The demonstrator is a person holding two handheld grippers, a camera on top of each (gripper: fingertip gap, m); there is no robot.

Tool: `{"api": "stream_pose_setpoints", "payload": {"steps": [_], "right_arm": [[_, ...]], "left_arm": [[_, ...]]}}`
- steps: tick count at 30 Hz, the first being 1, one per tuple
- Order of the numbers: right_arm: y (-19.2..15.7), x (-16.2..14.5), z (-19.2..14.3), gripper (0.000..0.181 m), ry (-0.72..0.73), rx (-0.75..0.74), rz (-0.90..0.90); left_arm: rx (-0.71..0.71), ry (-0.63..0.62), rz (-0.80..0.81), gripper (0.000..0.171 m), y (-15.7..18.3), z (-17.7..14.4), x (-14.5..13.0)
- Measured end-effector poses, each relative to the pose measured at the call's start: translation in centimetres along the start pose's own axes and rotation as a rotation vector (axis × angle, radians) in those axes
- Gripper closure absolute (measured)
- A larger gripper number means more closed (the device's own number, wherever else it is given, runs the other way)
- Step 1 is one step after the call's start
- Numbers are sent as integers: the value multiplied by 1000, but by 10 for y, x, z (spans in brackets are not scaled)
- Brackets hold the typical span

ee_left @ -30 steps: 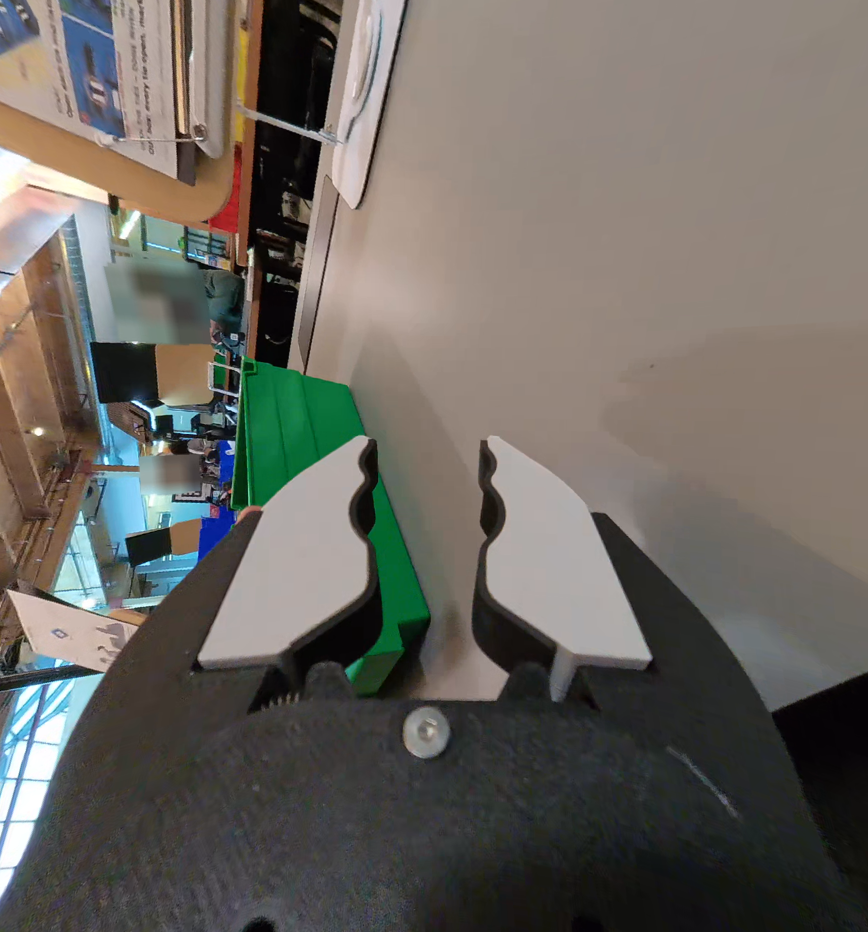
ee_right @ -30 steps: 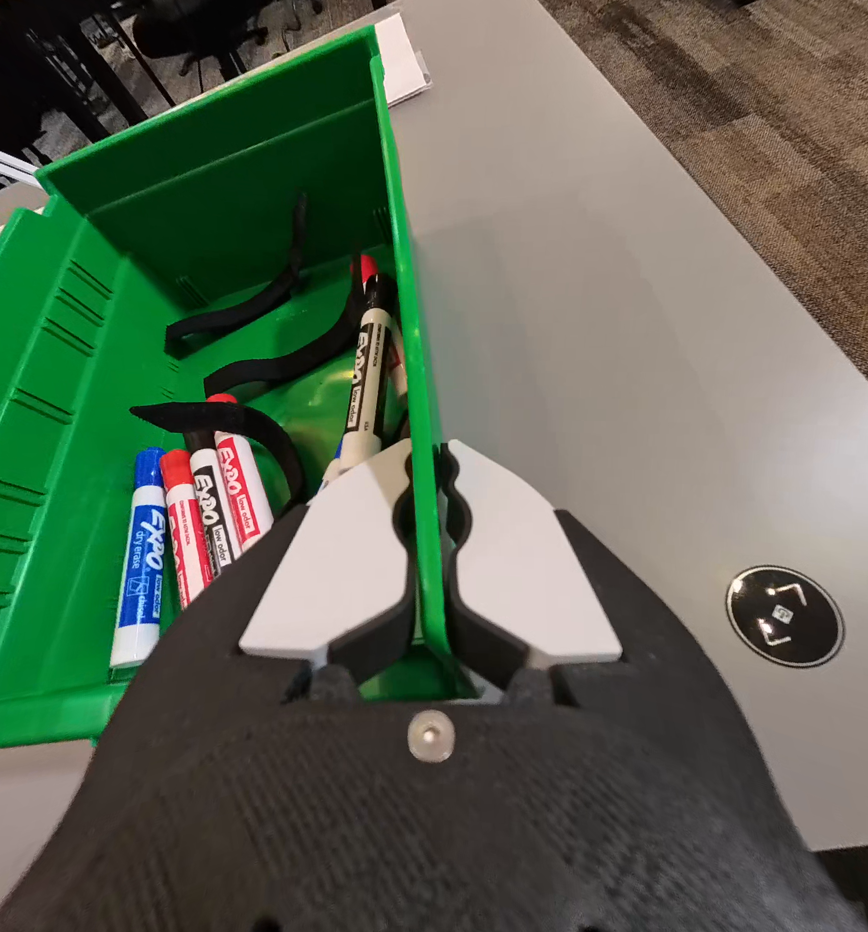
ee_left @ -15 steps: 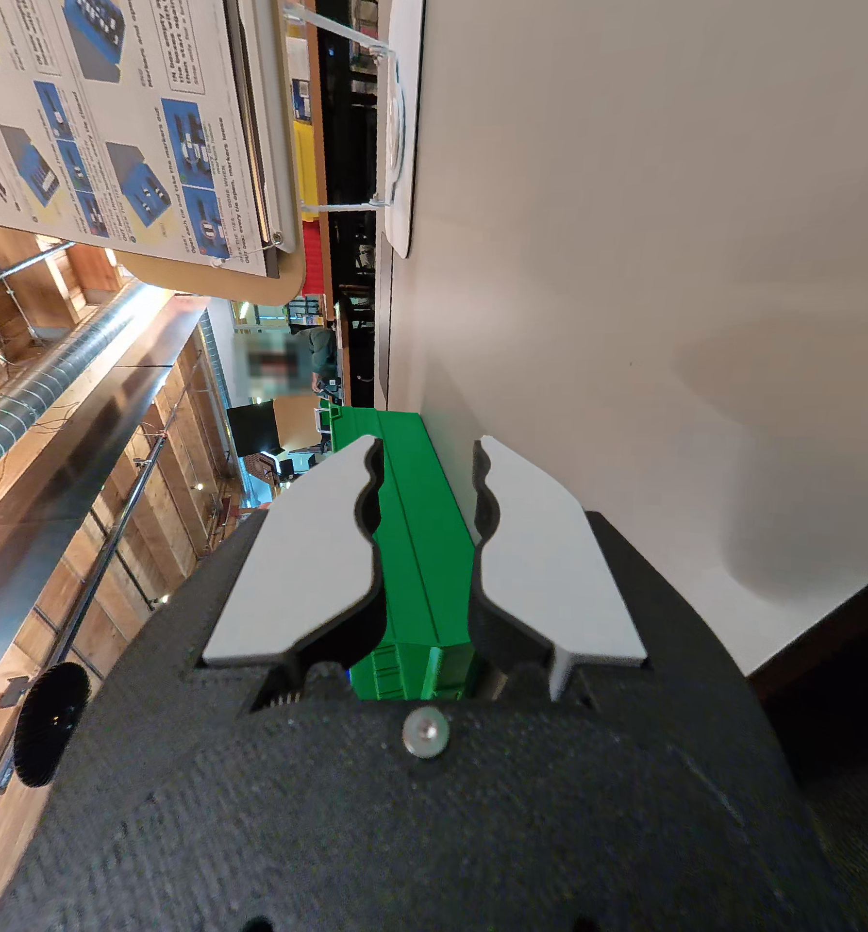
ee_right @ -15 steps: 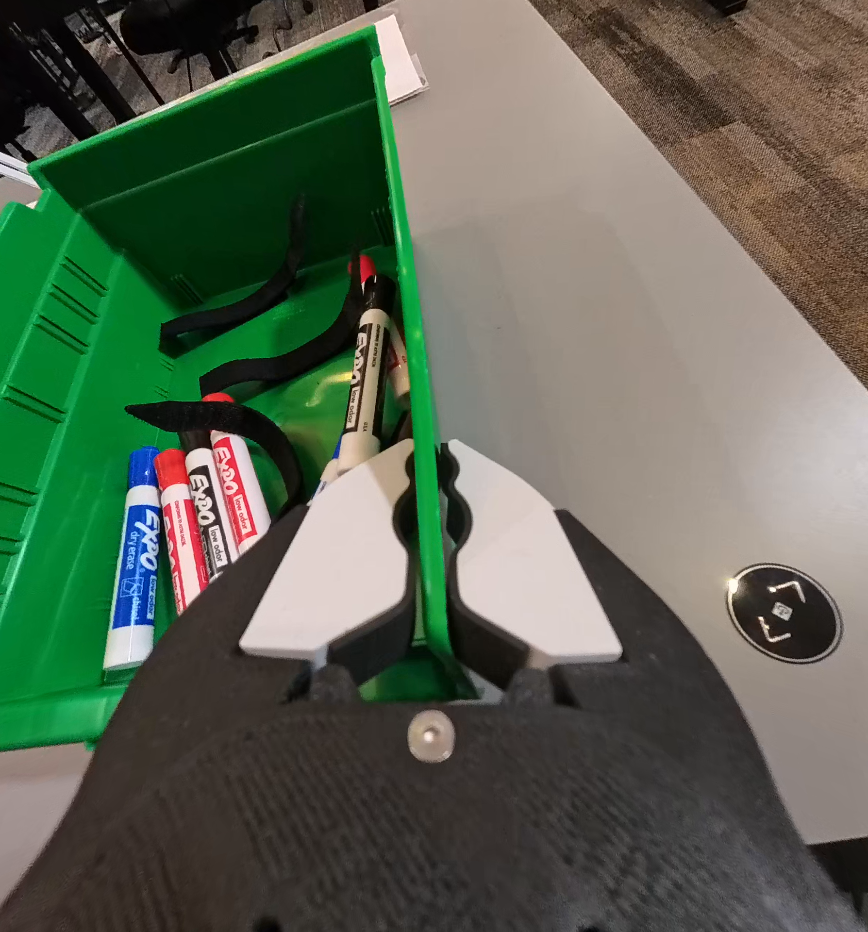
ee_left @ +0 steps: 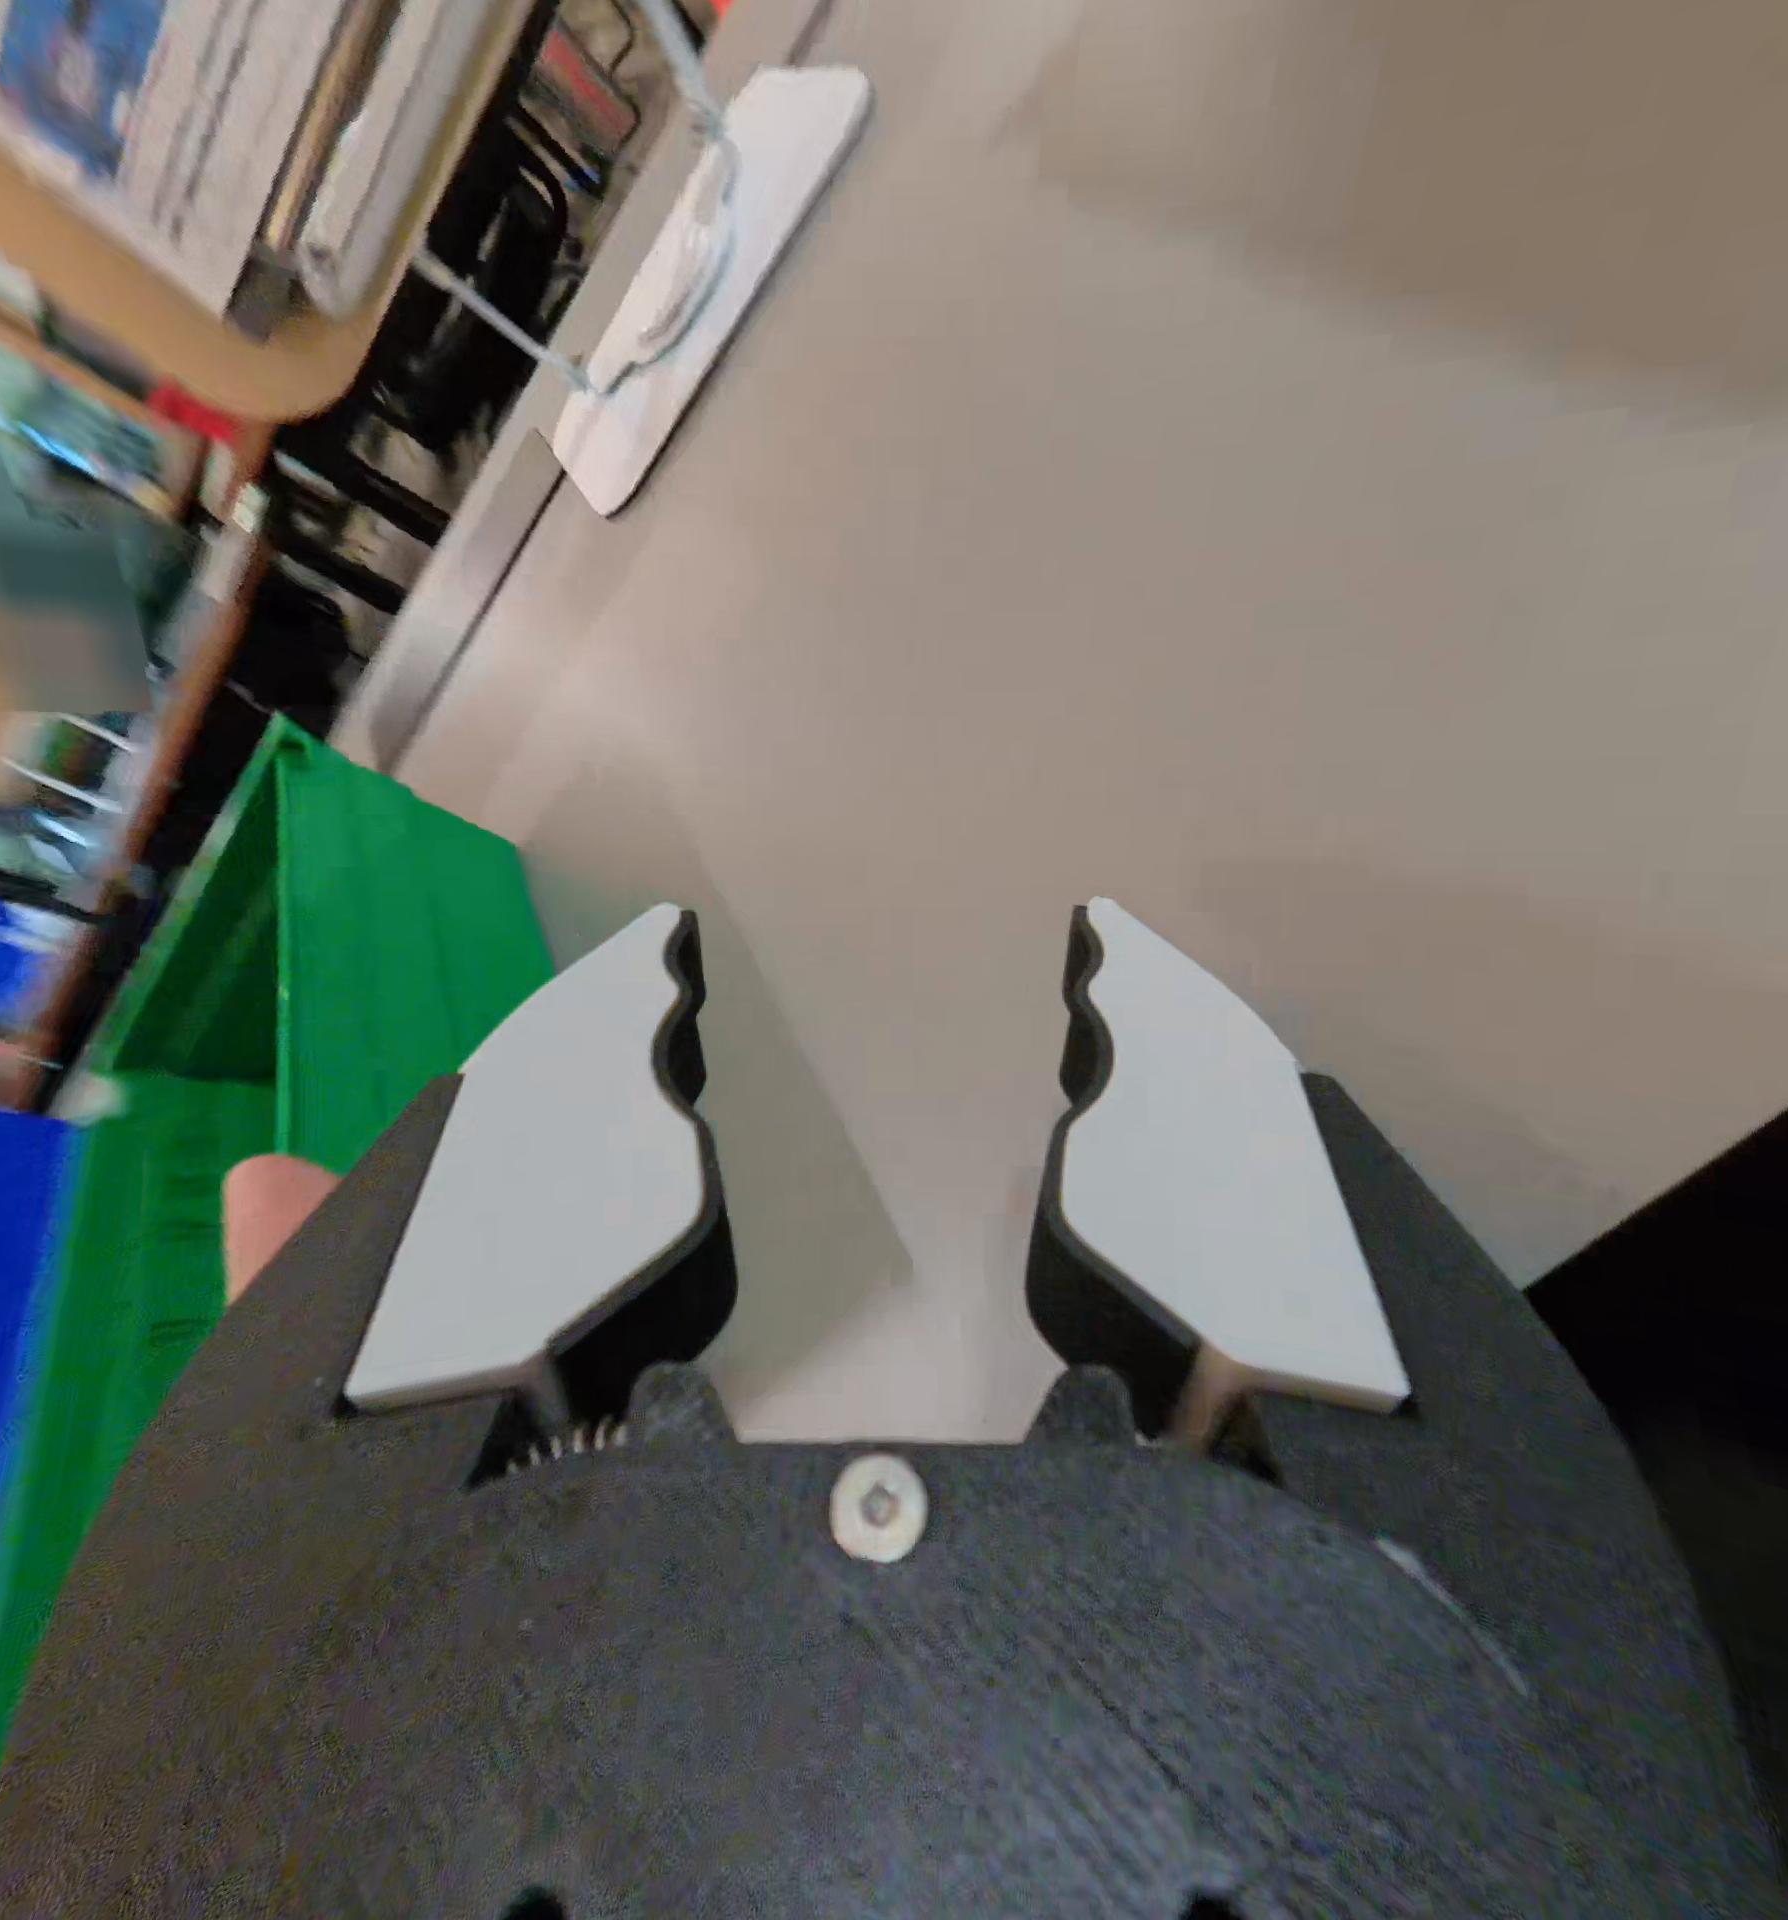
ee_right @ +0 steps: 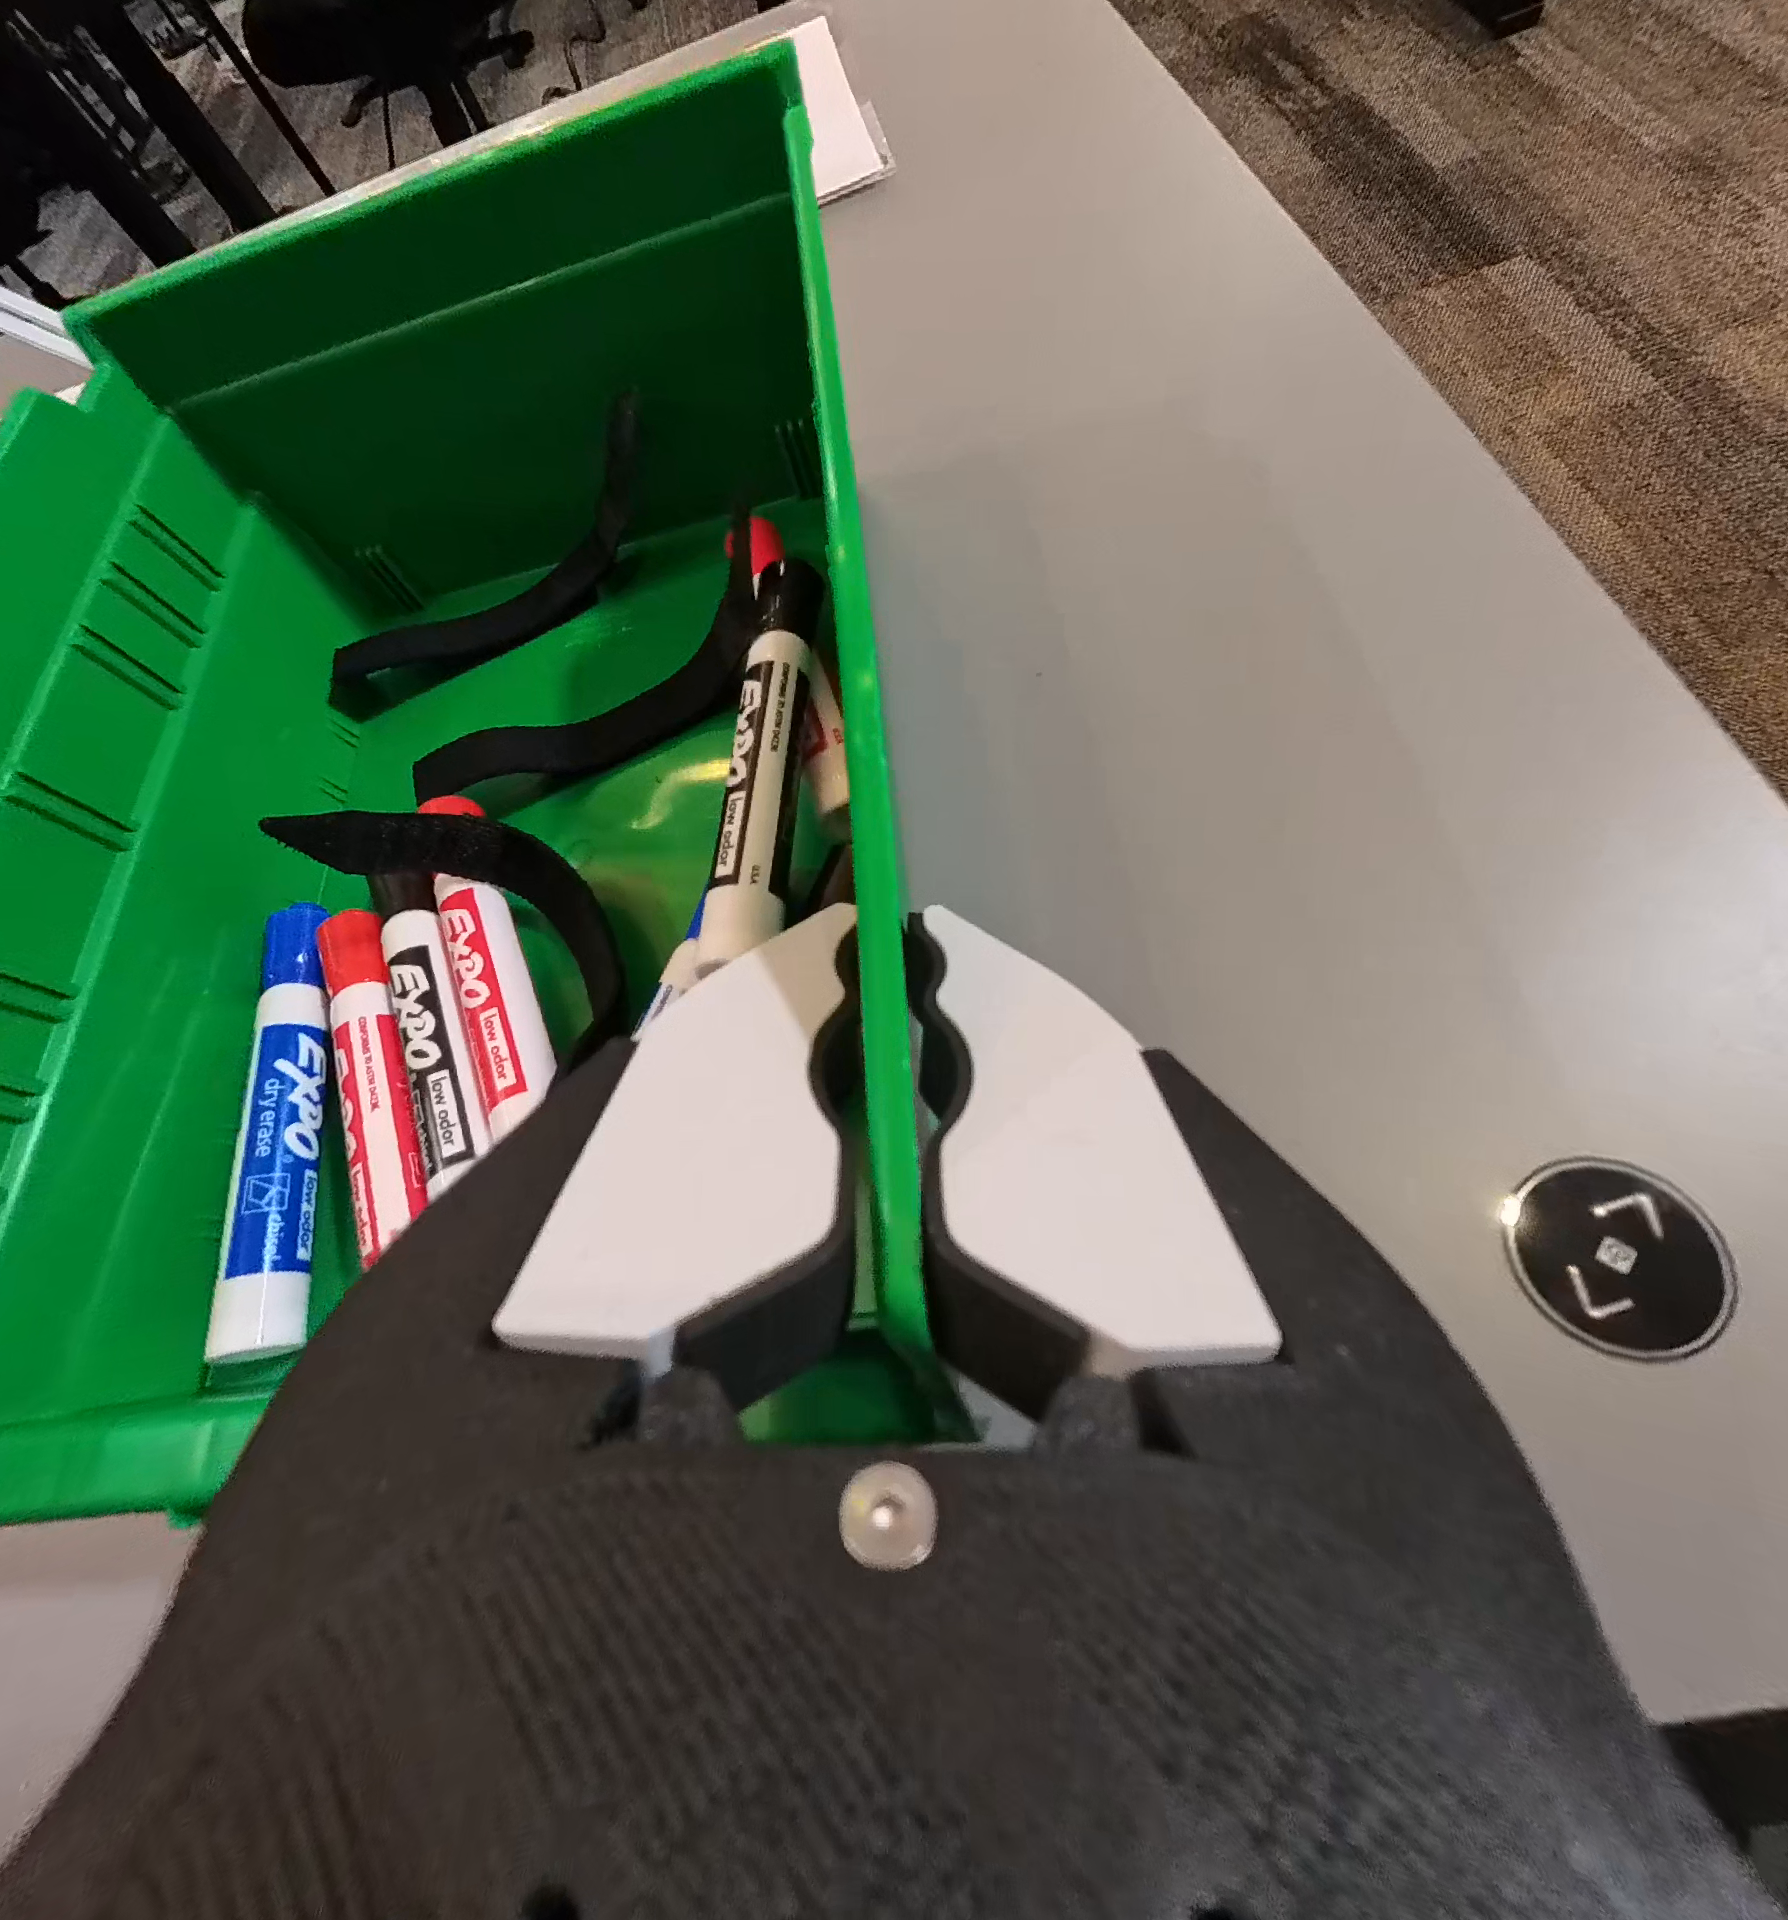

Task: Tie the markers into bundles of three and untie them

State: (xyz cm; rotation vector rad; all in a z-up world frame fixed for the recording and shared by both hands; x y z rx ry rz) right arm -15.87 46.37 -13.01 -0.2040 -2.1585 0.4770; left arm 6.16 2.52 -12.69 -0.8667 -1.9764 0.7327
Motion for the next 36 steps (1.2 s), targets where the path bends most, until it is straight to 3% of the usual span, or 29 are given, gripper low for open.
{"api": "stream_pose_setpoints", "payload": {"steps": [3, 7, 13, 18, 20, 22, 36], "right_arm": [[-4, -6, -6, 174, -4, -5, -3], [-13, -12, -10, 175, -25, -5, -29], [-44, -26, -7, 175, -72, 43, -82], [-89, -46, -5, 176, -117, 95, -256], [-108, -55, -5, 176, -130, 119, -295], [-125, -65, -6, 176, -142, 139, -336], [-217, -119, -13, 173, -165, 135, -364]], "left_arm": [[40, 71, -291, 104, -42, -11, -13], [275, 35, -469, 93, -93, -23, -67], [215, -123, -635, 93, -101, 3, -129], [116, -45, -676, 131, -95, 10, -128], [112, -41, -644, 138, -94, 12, -127], [116, -34, -588, 166, -93, 12, -125], [265, 61, -678, 167, -143, -22, -154]]}}
Point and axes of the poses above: each gripper's, where its closed fingertips meet, z out along the fingers, x out of its top, y = z × x across the jaws, the point moved 5 cm from there along -z, back along the fingers, and after that the axes turned 14 degrees about z, right-handed, at the moved point
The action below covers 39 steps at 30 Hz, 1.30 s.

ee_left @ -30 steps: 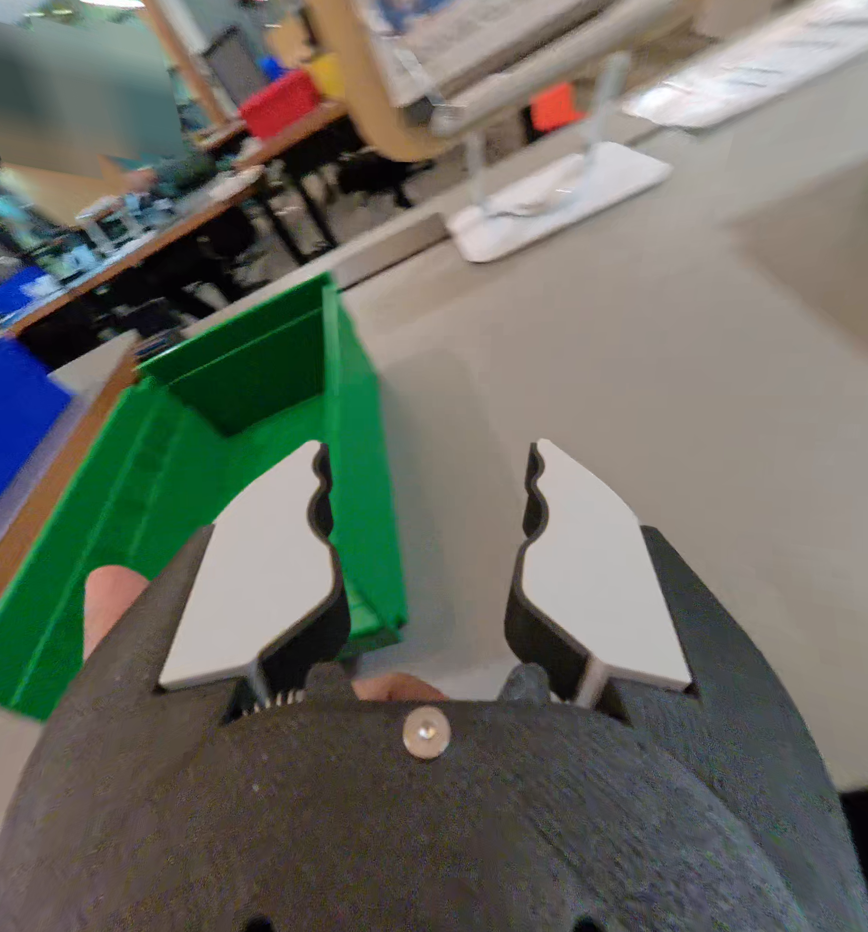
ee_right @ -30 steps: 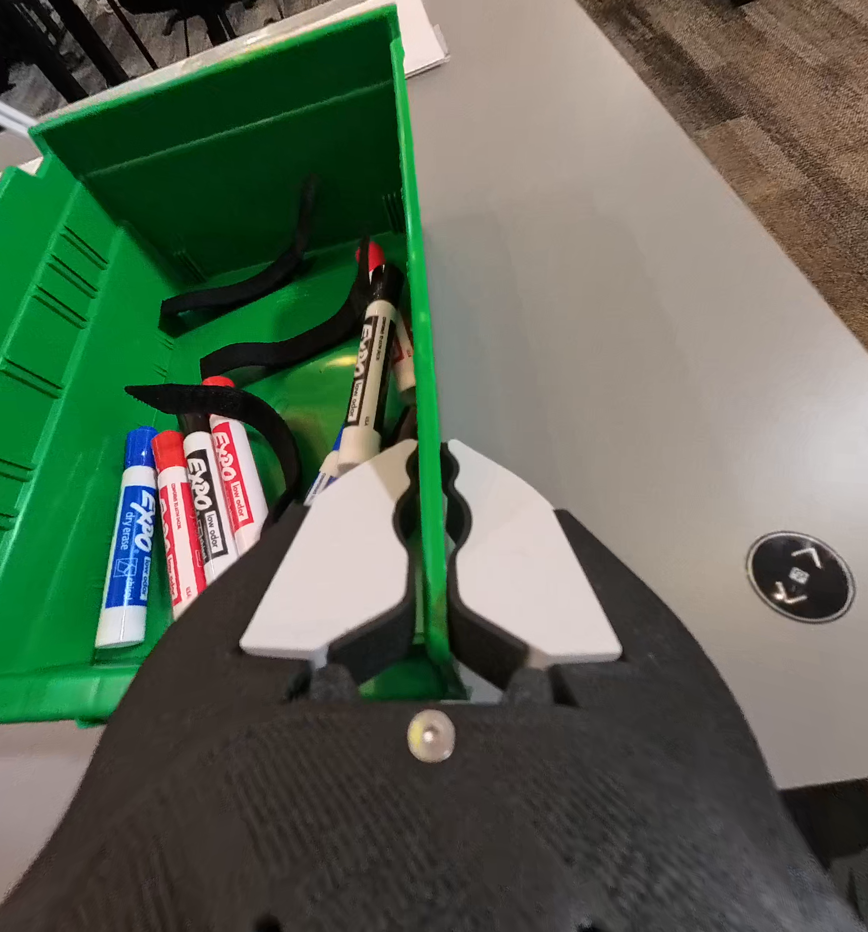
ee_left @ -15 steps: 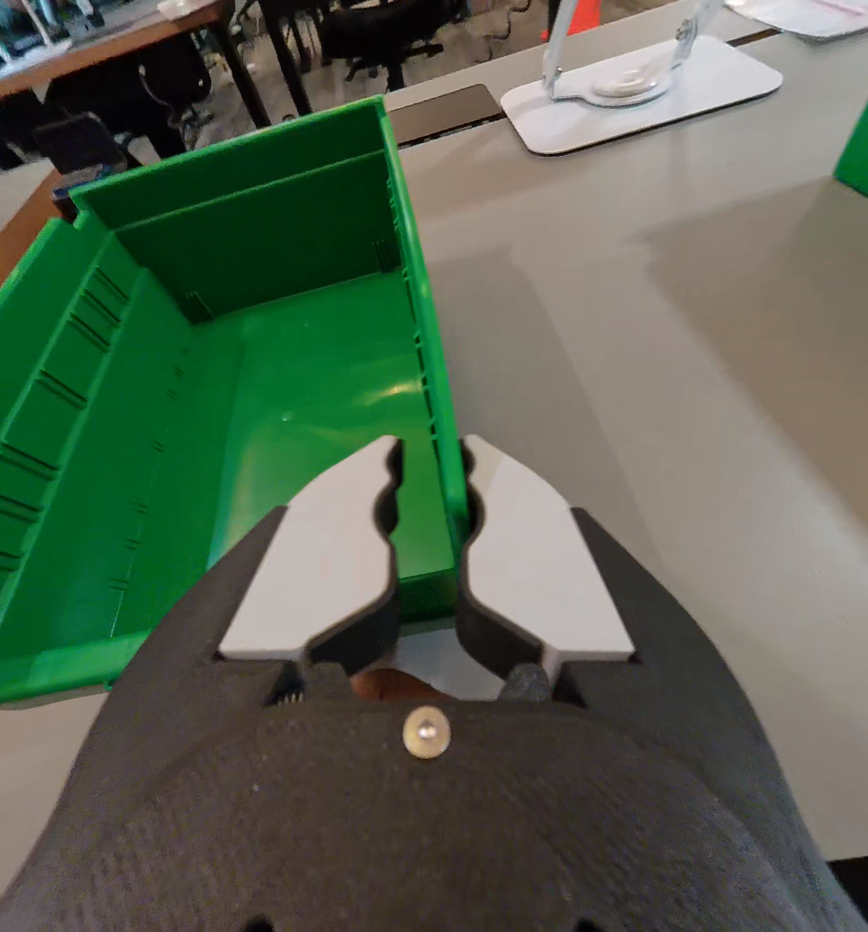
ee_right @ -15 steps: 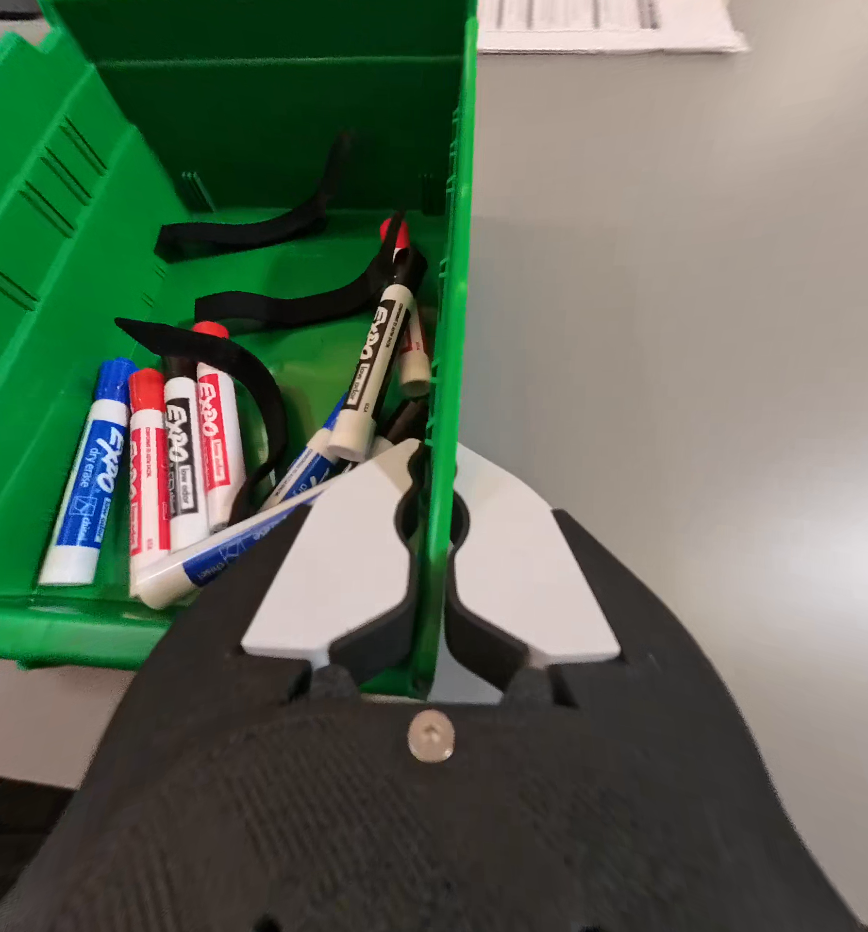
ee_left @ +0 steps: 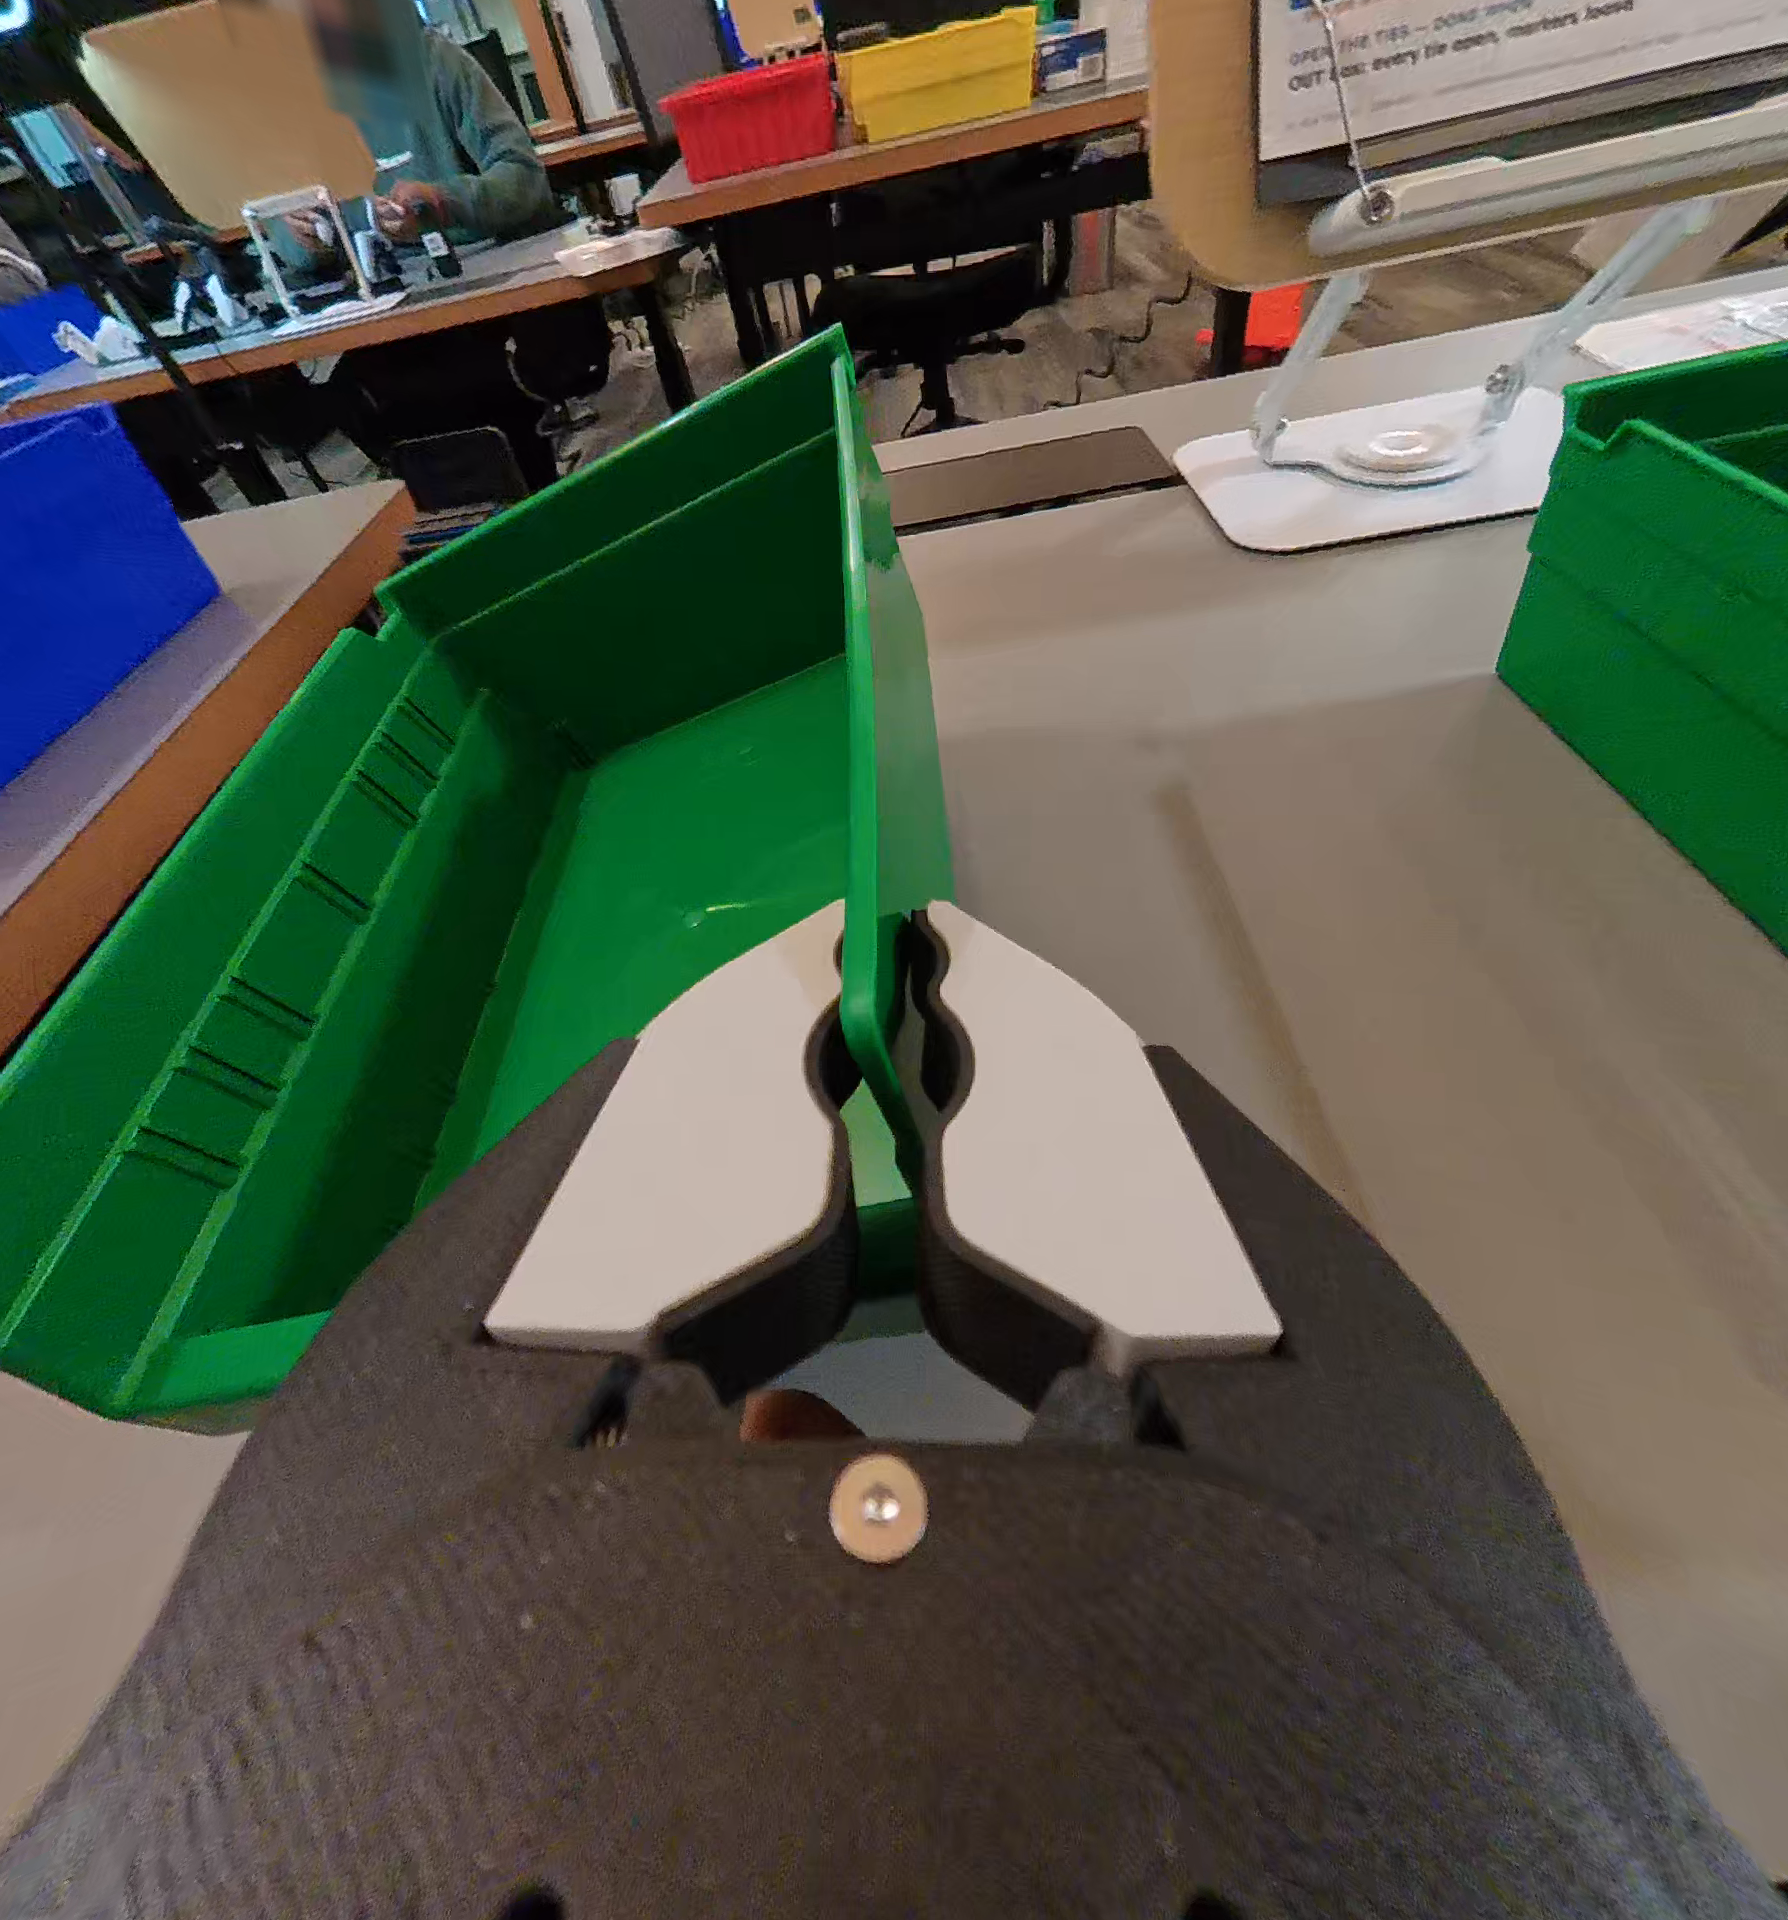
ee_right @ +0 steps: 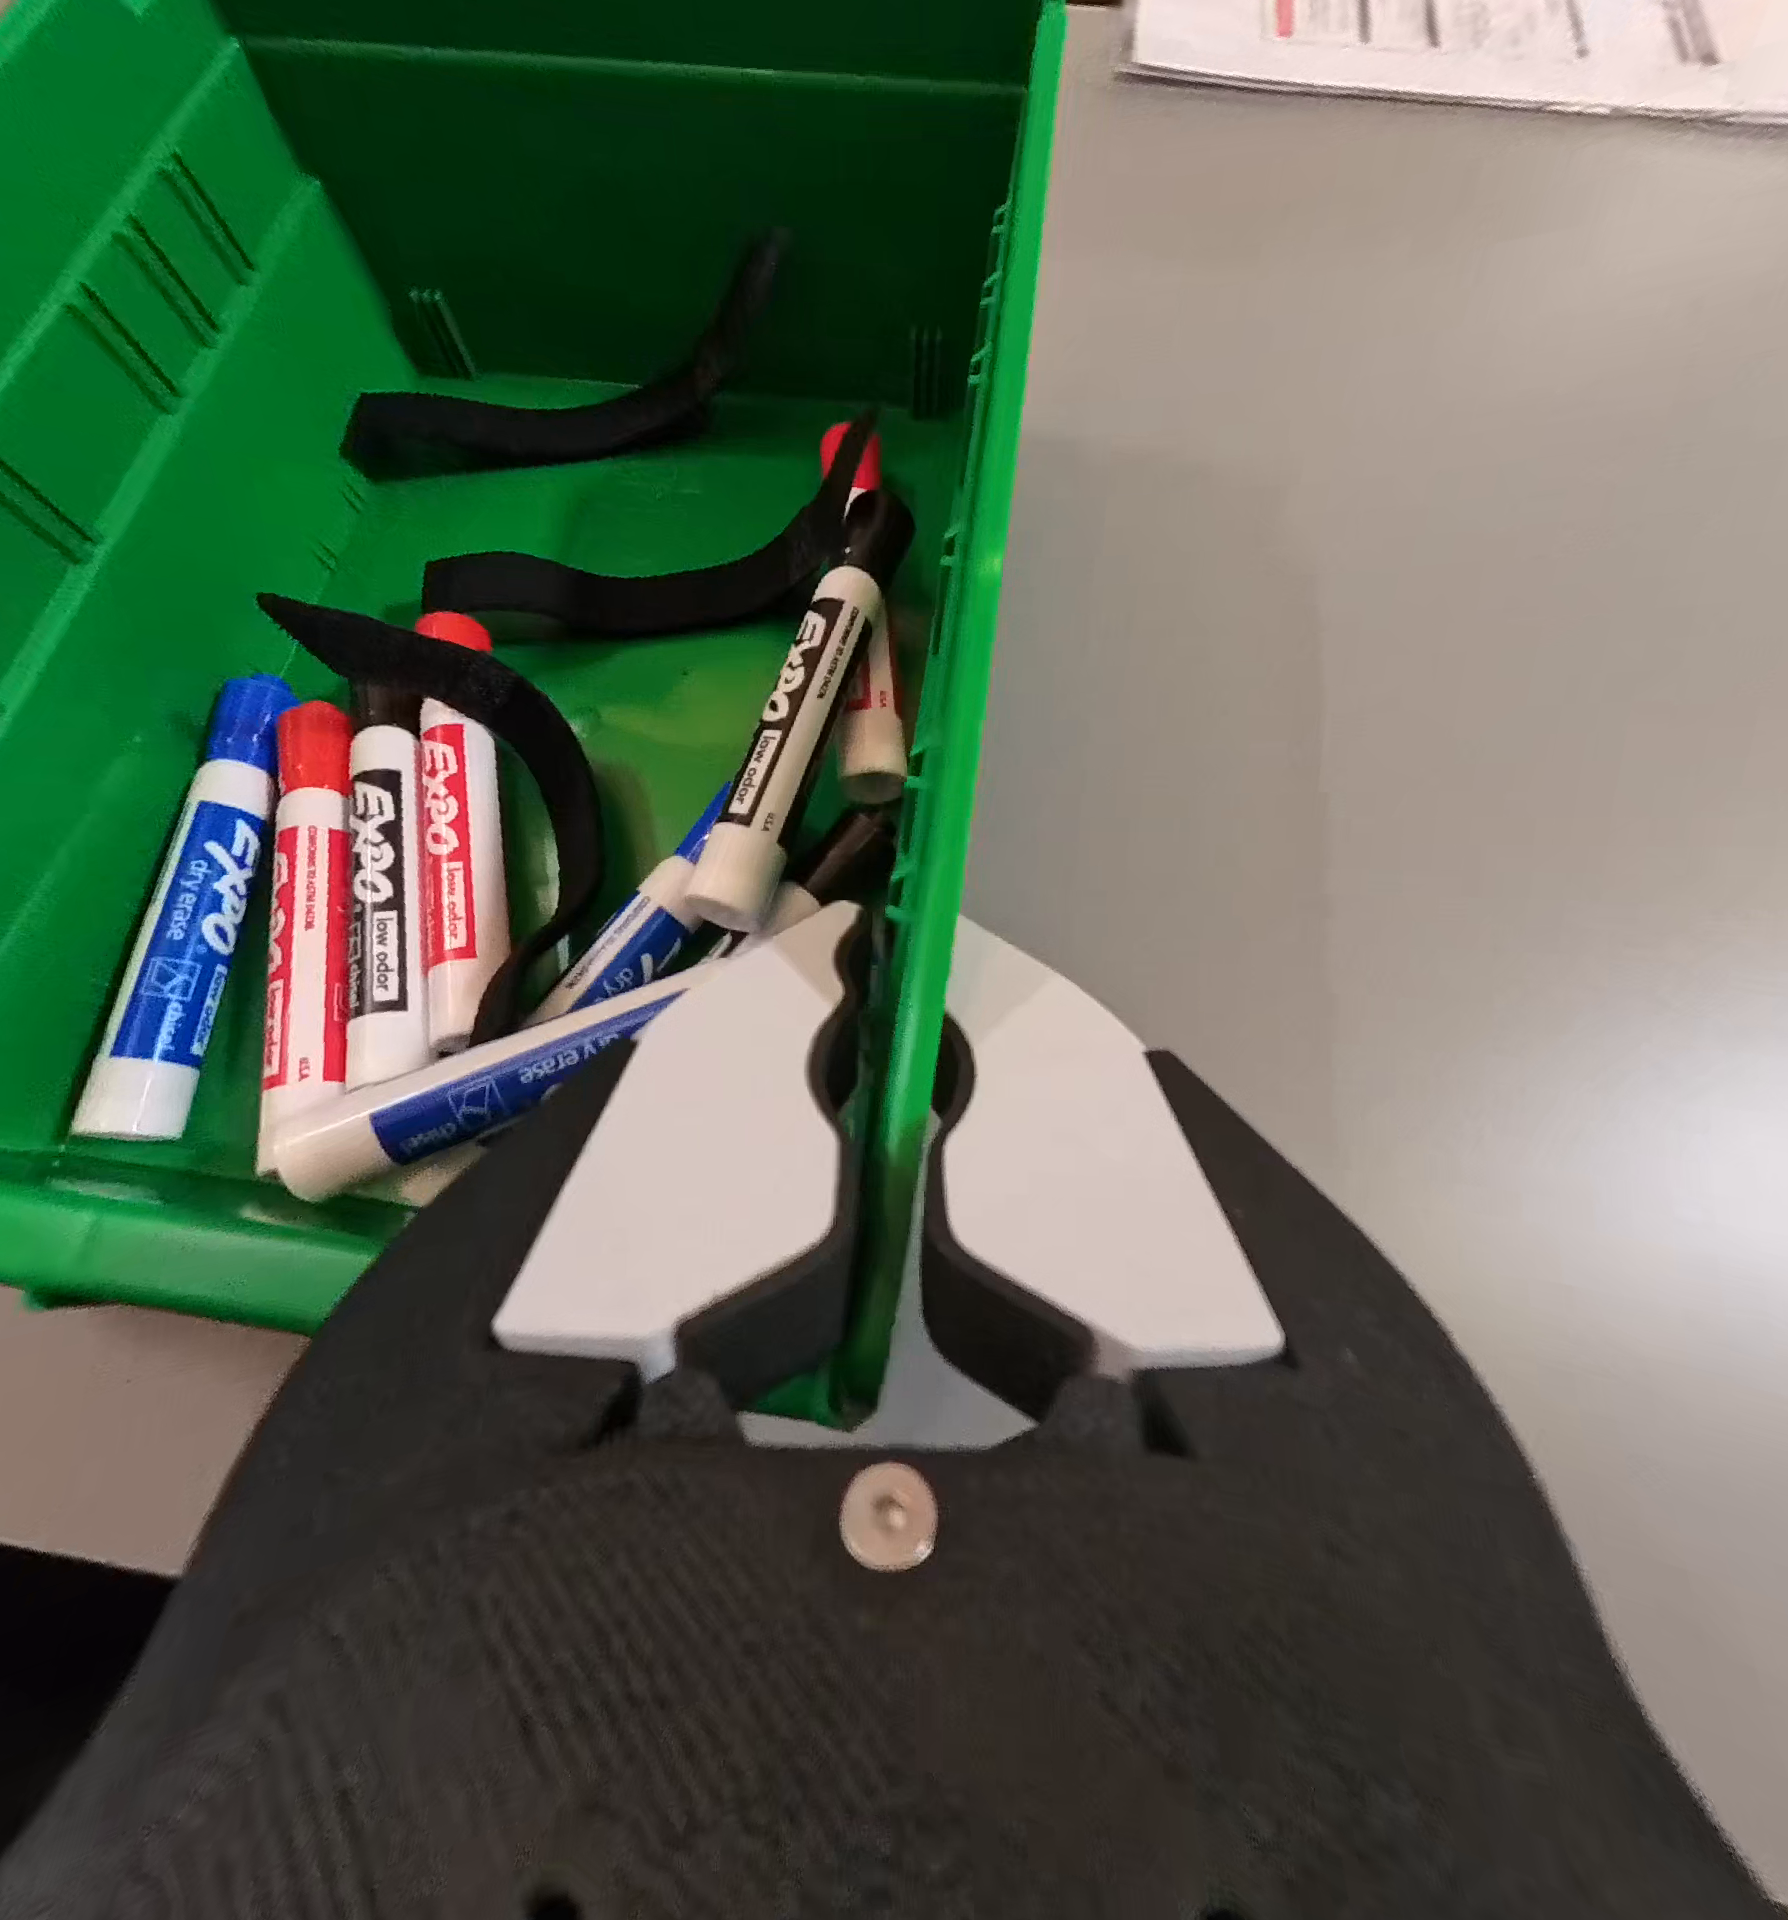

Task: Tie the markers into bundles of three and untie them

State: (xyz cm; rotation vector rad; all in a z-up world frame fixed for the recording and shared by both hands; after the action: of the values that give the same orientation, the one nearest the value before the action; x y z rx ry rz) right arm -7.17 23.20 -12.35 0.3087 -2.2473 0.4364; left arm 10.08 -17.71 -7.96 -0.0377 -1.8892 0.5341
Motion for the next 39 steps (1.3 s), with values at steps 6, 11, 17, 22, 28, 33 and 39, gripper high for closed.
{"api": "stream_pose_setpoints", "payload": {"steps": [6, 11, 17, 22, 28, 33, 39], "right_arm": [[-39, -6, 5, 171, -26, 61, -39], [-73, -12, 9, 170, -55, 128, -86], [-113, -15, 20, 176, -76, 206, -121], [-147, -16, 30, 175, -123, 311, -93], [-189, -10, 52, 175, -144, 352, -71], [-245, 2, 84, 172, -189, 355, 120], [-341, -1, 112, 171, -161, 283, 164]], "left_arm": [[24, 10, -35, 167, -13, -19, -3], [18, -12, 8, 166, -17, -39, -9], [104, -24, 62, 166, -29, -67, -18], [198, -16, 89, 166, -41, -98, -19], [300, -42, 73, 166, -57, -127, -29], [353, -49, 68, 166, -70, -140, -31], [402, -19, 97, 166, -79, -150, -25]]}}
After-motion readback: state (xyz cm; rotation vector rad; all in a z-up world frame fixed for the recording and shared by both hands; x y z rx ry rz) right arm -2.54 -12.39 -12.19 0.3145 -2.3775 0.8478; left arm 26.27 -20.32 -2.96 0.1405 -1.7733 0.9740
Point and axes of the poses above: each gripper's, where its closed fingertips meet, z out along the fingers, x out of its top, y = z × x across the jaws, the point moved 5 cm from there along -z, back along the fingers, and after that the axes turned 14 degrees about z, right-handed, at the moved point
